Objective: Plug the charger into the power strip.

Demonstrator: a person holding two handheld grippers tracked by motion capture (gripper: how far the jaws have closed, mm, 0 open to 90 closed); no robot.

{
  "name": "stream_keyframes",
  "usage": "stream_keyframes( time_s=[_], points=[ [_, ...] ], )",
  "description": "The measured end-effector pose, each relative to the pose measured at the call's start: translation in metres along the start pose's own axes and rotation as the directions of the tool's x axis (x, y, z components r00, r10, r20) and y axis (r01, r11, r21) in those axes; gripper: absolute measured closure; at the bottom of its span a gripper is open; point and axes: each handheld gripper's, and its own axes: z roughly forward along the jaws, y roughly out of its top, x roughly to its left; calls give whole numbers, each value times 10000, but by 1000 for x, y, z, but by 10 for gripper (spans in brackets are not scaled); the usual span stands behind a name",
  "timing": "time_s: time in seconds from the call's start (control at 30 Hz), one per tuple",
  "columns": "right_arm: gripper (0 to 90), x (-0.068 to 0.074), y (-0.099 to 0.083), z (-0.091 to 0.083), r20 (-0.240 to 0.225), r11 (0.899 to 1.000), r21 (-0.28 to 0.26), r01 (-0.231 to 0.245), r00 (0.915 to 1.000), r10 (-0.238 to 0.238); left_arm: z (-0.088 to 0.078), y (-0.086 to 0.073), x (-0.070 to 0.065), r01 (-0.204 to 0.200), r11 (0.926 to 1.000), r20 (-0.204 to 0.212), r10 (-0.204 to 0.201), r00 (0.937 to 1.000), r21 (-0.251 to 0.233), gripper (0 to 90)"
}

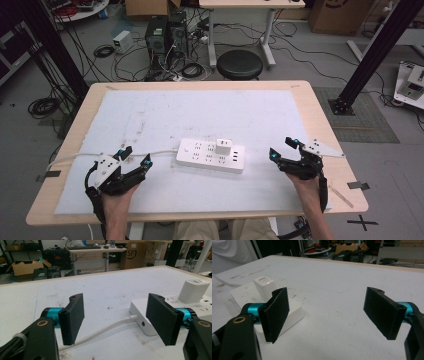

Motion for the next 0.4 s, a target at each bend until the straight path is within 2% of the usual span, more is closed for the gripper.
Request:
stream_keyframes(
  time_s=[0.4],
  points=[
    [213, 3, 1, 2, -68, 10000, 35, 79, 9999, -78, -2, 0, 1, 12, 10000, -37, -12, 10000, -55, 309]
  ],
)
